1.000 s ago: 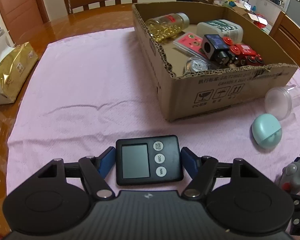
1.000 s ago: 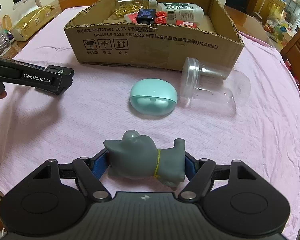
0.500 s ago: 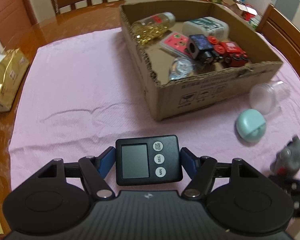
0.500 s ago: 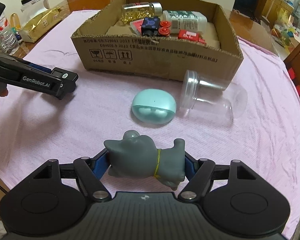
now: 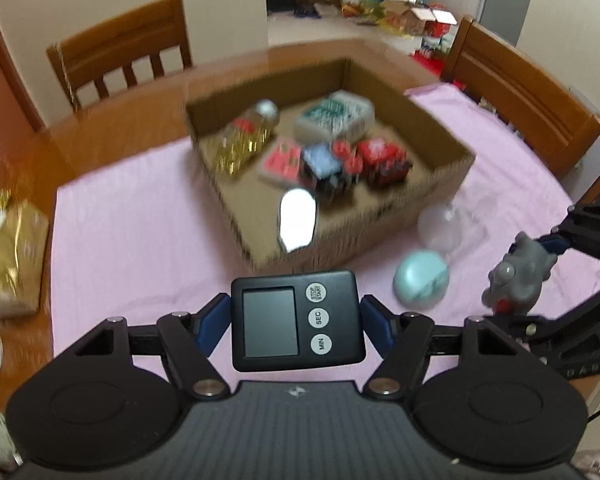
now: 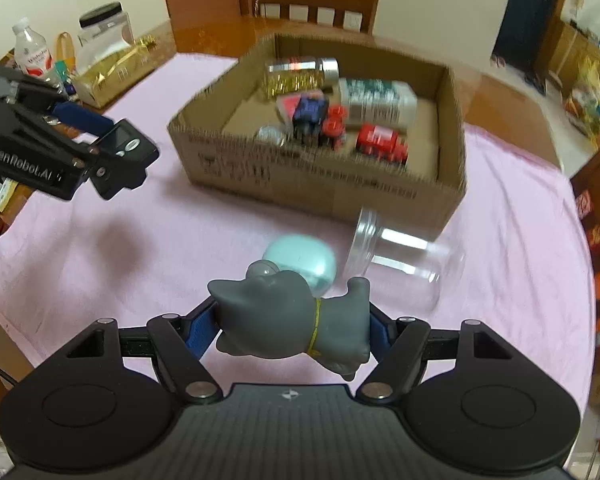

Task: Organize rigid objects
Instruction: 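Drop the timer into the box with left tool while right tool drops the cat in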

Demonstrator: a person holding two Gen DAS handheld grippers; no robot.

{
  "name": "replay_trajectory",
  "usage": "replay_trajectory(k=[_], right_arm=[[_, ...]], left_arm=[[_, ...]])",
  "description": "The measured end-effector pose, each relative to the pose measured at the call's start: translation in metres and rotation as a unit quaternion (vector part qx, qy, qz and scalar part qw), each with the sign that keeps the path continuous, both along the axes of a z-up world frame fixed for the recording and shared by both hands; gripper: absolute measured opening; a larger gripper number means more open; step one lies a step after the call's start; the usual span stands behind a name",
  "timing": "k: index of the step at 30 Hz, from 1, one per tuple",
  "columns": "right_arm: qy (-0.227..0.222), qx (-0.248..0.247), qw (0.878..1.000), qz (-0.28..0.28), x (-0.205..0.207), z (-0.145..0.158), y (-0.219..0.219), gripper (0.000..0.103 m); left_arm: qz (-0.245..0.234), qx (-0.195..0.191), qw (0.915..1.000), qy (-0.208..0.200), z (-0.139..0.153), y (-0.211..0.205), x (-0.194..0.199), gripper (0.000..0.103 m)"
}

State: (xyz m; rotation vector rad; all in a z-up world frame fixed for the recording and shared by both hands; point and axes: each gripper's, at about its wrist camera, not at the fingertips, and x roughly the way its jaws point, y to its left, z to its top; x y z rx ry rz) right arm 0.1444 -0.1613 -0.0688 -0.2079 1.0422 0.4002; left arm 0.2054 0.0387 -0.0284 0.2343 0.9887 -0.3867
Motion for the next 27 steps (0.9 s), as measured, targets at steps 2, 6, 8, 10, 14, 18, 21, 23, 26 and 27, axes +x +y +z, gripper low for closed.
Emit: replay_trajectory(k=[2, 6, 8, 10, 14, 18, 21, 23, 26, 27], right_arm=[[-0.012, 0.002, 1.000, 0.004, 0.005, 0.007, -0.003, 0.077], [-0.025, 0.008, 1.000, 0.006, 0.017, 0.018, -0.009, 0.077], [-0.031, 0.009, 0.999, 0.008, 0.022, 0.023, -0.013, 0.077], [-0.035, 0.009, 0.999, 0.011, 0.025, 0.027, -0.015, 0.077], [-0.043, 0.005, 0.999, 0.016, 0.031, 0.034, -0.017, 0.077], [-0.051, 0.003, 0.999, 0.017, 0.036, 0.039, -0.021, 0.077], [-0.053, 0.002, 0.998, 0.016, 0.039, 0.040, -0.022, 0.077], [-0.057, 0.000, 0.998, 0.017, 0.042, 0.042, -0.022, 0.077], [-0.060, 0.001, 0.998, 0.016, 0.047, 0.045, -0.021, 0.077], [-0.061, 0.001, 0.998, 0.016, 0.049, 0.045, -0.021, 0.077]], left_arm=[[0.000, -0.002, 0.9999, -0.010, 0.007, -0.006, 0.009, 0.070], [-0.006, 0.001, 0.9995, -0.032, 0.010, -0.020, 0.039, 0.070], [-0.011, 0.007, 0.9994, -0.030, 0.005, -0.028, 0.057, 0.070], [-0.013, 0.015, 0.9994, -0.028, -0.005, -0.034, 0.072, 0.070], [0.004, 0.028, 0.9994, -0.021, -0.024, -0.038, 0.098, 0.070], [0.024, 0.034, 0.9986, -0.033, -0.032, -0.038, 0.111, 0.078], [0.048, 0.037, 0.9973, -0.041, -0.029, -0.034, 0.114, 0.092], [0.053, 0.030, 0.9971, -0.047, -0.023, -0.030, 0.110, 0.096], [0.061, 0.018, 0.9967, -0.051, -0.014, -0.023, 0.102, 0.098], [0.062, 0.016, 0.9965, -0.054, -0.010, -0.022, 0.098, 0.099]])
